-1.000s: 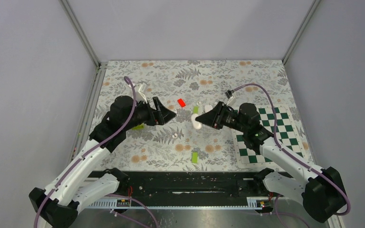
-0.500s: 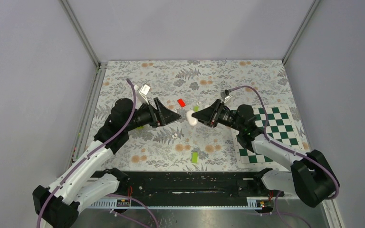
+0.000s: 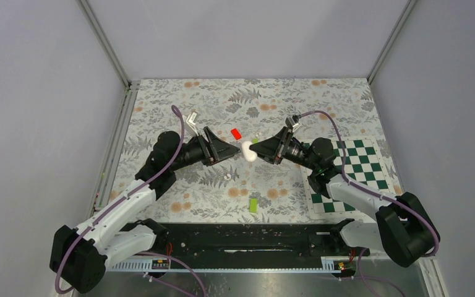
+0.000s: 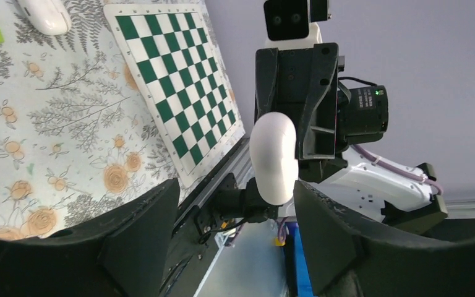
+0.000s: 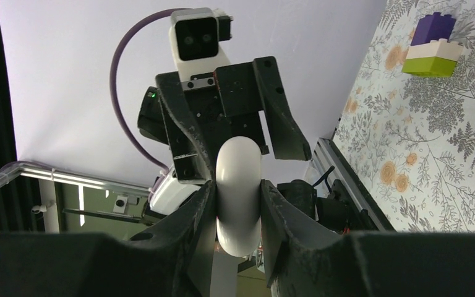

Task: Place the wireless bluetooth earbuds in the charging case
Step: Pass from the right arm to the left

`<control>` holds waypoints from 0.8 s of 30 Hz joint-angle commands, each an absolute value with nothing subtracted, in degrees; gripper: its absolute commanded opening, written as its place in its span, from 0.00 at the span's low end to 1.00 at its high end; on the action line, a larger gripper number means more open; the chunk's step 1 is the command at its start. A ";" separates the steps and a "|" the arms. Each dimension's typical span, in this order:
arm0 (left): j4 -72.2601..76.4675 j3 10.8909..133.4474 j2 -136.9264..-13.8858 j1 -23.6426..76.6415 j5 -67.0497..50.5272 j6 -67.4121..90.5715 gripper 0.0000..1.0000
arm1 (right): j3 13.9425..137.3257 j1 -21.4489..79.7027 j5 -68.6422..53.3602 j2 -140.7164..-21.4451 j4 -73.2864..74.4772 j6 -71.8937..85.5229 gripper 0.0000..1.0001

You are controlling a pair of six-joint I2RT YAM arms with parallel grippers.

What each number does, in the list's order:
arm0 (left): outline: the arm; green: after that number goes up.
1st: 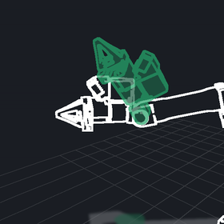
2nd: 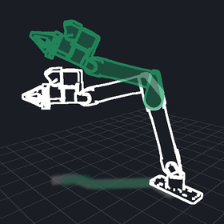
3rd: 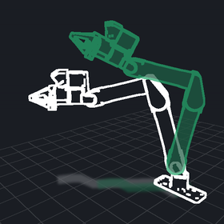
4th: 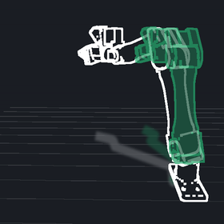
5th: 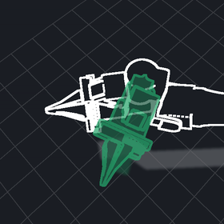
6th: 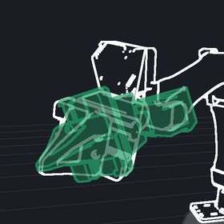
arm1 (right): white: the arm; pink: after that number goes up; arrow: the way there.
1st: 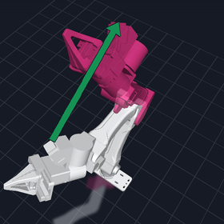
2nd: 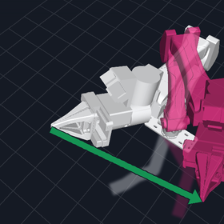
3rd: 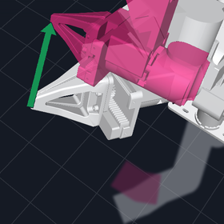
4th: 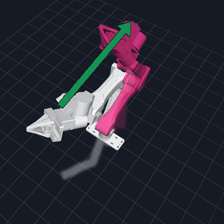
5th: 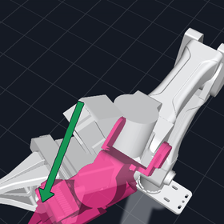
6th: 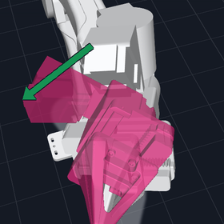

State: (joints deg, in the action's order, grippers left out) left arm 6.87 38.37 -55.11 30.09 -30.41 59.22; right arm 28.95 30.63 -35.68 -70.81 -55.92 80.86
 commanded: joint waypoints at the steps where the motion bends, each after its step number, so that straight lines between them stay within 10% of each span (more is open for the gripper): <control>1: 20.61 36.76 -56.35 29.88 -33.32 65.69 0.67 | 31.11 30.41 -36.74 -68.57 -57.13 79.72 0.00; 24: 31.29 37.64 -62.68 32.52 -35.57 70.46 0.46 | 33.84 31.21 -36.58 -68.38 -52.49 77.66 0.00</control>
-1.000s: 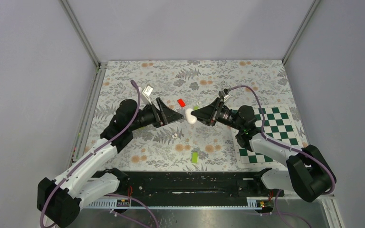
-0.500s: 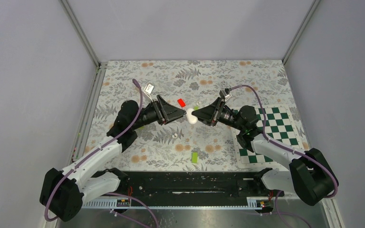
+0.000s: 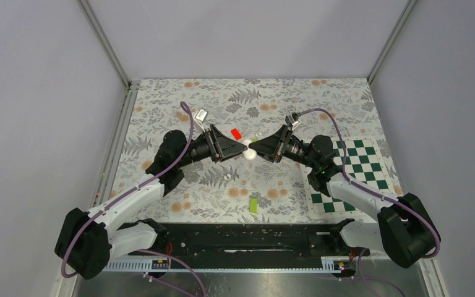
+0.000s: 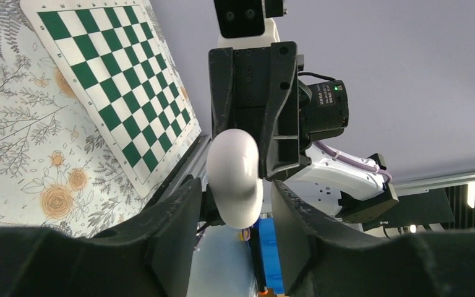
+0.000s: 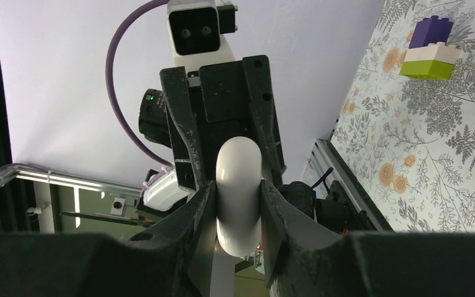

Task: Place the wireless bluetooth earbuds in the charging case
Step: Pass from the right arm to the left

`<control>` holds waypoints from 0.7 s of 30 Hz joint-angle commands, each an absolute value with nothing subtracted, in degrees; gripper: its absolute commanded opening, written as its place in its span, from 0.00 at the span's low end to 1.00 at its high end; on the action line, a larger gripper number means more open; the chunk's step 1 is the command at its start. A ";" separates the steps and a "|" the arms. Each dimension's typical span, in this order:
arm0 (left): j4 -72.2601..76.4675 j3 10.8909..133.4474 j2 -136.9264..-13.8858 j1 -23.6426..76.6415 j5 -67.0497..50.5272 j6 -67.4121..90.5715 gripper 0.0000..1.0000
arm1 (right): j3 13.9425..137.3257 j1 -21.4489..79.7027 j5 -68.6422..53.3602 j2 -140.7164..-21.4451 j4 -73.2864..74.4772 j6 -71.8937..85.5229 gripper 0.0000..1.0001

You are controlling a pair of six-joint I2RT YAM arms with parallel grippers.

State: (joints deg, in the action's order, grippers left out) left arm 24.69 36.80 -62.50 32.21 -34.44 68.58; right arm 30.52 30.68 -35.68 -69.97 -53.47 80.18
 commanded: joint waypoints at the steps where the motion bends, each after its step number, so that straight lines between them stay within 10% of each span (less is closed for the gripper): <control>1: 31.66 37.72 -62.81 32.59 -35.70 70.77 0.44 | 33.99 31.34 -36.56 -68.38 -51.64 77.28 0.00; 21: 27.33 38.14 -62.59 32.94 -34.21 70.09 0.22 | 41.03 32.30 -25.19 -59.29 -10.80 55.41 0.00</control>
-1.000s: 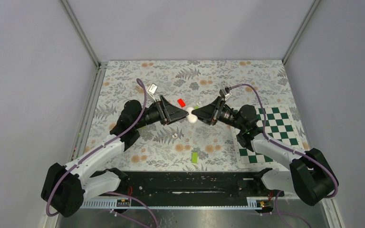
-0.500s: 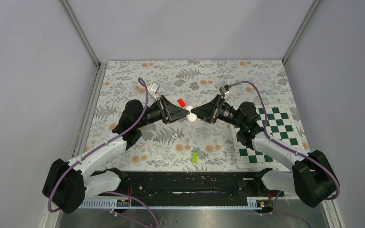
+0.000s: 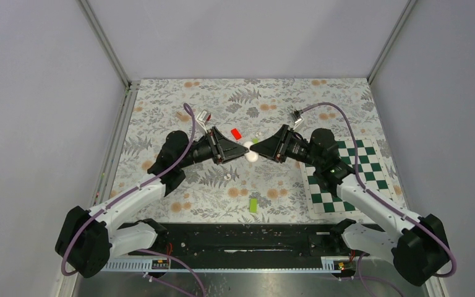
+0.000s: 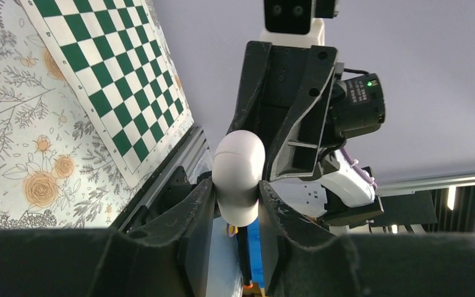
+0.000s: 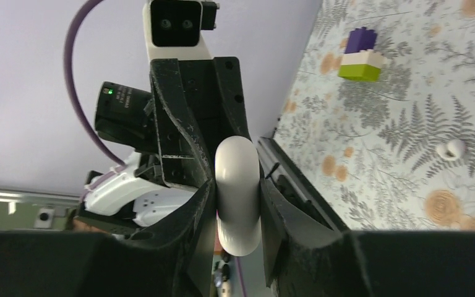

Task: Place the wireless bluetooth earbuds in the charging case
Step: Pass from the right arm to the left

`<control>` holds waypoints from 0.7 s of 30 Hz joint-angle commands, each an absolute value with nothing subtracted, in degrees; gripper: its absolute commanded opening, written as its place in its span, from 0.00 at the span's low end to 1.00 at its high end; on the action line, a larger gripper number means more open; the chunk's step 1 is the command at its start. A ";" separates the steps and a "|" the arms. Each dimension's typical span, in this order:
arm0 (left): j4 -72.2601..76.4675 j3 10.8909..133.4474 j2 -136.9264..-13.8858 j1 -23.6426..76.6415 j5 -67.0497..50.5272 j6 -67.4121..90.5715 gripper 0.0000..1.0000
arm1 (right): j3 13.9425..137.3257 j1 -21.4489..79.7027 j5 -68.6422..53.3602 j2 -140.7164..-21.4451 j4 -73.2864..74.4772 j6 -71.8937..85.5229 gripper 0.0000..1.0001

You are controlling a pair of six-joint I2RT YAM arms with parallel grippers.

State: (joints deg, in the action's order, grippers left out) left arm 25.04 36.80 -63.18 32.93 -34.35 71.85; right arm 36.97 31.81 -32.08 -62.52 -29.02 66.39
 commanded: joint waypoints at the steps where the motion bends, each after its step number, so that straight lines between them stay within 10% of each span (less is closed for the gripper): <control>1: 27.38 38.14 -62.72 32.91 -34.18 70.18 0.22 | 41.42 32.22 -24.40 -58.93 -9.01 54.49 0.00; 21: 27.36 37.62 -64.08 32.95 -34.59 70.99 0.32 | 40.81 32.27 -15.99 -59.79 -3.55 56.49 0.00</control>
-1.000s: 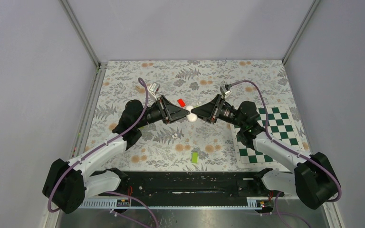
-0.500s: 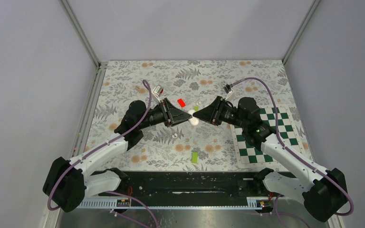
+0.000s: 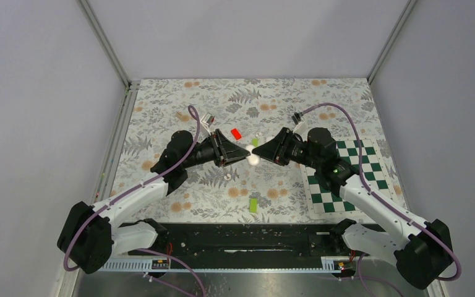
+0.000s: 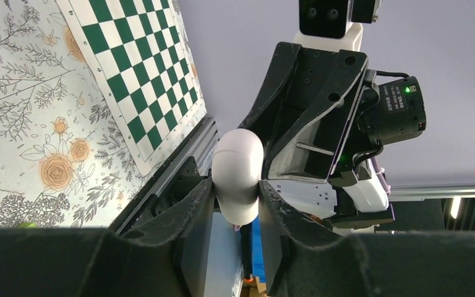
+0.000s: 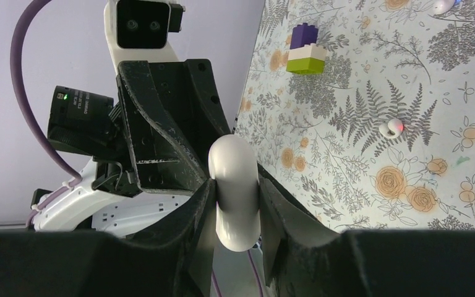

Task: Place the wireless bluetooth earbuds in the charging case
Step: Pass from the right arm to the left

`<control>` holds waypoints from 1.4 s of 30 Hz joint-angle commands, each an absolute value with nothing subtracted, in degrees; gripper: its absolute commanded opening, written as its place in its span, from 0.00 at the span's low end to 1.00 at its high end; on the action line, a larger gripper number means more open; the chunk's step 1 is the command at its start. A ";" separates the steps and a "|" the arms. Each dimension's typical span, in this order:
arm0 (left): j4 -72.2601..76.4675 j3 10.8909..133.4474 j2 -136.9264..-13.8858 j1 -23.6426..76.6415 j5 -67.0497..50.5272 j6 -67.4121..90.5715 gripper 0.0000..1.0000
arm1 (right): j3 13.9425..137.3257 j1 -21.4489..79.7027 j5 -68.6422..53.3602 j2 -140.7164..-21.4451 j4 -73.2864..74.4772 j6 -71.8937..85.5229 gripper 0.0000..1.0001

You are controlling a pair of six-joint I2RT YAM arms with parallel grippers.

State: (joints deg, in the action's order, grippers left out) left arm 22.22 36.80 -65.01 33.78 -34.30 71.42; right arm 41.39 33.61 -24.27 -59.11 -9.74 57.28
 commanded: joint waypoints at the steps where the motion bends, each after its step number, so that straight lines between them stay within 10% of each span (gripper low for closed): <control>1: 27.45 37.42 -64.19 32.96 -34.55 71.08 0.32 | 40.78 32.34 -15.94 -59.98 -3.60 56.82 0.00; 13: 26.74 37.15 -64.34 32.96 -34.13 69.32 0.41 | 40.47 32.28 -14.62 -60.73 -0.93 58.55 0.00; 21: -4.44 44.82 -55.17 38.18 -12.85 24.72 0.65 | 44.21 31.73 -19.53 -63.99 8.18 68.02 0.00; 42: 21.47 26.26 -45.53 66.44 11.58 -35.20 0.70 | 48.75 30.15 -38.98 -72.63 -3.29 82.46 0.00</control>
State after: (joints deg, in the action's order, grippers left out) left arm 10.33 26.52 -43.97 65.80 4.03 -26.48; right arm 46.68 30.46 -35.88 -73.14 -0.30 81.03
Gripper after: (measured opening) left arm 0.698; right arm 0.349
